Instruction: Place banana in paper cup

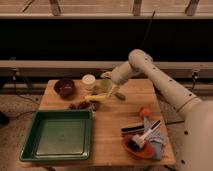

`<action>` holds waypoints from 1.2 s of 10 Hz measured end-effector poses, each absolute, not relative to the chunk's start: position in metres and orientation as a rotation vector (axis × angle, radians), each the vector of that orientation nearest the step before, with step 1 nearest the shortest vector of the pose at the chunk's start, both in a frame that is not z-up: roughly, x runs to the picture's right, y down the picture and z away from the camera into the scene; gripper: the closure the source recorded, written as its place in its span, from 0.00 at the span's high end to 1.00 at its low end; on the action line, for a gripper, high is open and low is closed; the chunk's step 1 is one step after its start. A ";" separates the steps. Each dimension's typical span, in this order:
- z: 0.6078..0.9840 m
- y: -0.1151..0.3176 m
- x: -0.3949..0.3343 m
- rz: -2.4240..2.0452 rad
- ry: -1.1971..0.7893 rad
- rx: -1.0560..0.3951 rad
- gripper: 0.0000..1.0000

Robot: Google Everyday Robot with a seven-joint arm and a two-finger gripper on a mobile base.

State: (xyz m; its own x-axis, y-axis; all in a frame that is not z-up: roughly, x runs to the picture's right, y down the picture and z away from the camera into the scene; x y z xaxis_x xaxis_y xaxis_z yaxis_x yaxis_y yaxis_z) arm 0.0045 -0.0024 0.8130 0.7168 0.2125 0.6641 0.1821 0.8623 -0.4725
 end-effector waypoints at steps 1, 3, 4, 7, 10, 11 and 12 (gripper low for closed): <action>0.813 -0.002 0.004 0.018 -0.782 -0.545 0.80; 0.813 -0.002 0.004 0.018 -0.782 -0.545 0.80; 0.813 -0.002 0.004 0.018 -0.782 -0.545 0.80; 0.813 -0.002 0.004 0.018 -0.782 -0.545 0.80; 0.818 0.001 -0.001 0.007 -0.780 -0.556 0.80; 0.824 0.005 -0.009 0.001 -0.783 -0.563 0.80; 0.835 0.012 -0.022 -0.003 -0.788 -0.575 0.80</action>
